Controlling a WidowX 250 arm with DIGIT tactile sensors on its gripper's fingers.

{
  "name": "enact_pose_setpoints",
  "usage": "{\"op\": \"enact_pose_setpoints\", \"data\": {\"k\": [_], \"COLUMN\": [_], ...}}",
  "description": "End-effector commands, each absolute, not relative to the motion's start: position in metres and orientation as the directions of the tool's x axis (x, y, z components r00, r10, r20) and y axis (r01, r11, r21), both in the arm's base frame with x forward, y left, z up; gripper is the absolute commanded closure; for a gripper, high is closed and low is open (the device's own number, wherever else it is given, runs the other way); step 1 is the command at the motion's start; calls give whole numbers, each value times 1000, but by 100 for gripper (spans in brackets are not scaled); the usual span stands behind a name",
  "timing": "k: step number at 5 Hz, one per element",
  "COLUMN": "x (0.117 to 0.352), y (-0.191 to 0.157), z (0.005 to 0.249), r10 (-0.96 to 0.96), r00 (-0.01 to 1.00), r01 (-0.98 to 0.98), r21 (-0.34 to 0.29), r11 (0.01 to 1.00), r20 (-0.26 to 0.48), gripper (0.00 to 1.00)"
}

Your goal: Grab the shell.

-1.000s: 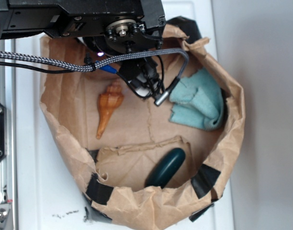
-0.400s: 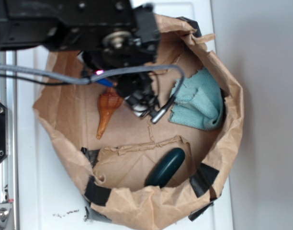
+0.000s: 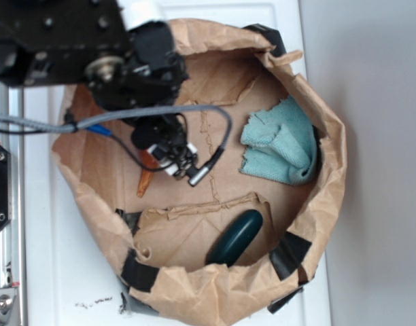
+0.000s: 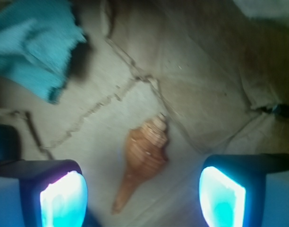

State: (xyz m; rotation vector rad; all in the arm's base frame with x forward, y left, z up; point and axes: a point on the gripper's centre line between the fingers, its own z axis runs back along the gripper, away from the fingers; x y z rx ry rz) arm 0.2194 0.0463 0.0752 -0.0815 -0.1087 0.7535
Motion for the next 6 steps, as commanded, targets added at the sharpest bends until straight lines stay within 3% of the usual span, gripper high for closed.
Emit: {"op": "enact_pose_setpoints", "data": {"k": [1,4,6], "x": [228,235,239], "y": [66,71,75], "z": [80,74,36], "r10": [705,711,667], "r00": [700,696,736], "r01": [-694,-699,-656], "r21": [-125,-130,-120], "r11": [709,703,745], "r20": [113,104,116], "gripper": [0,0,0]}}
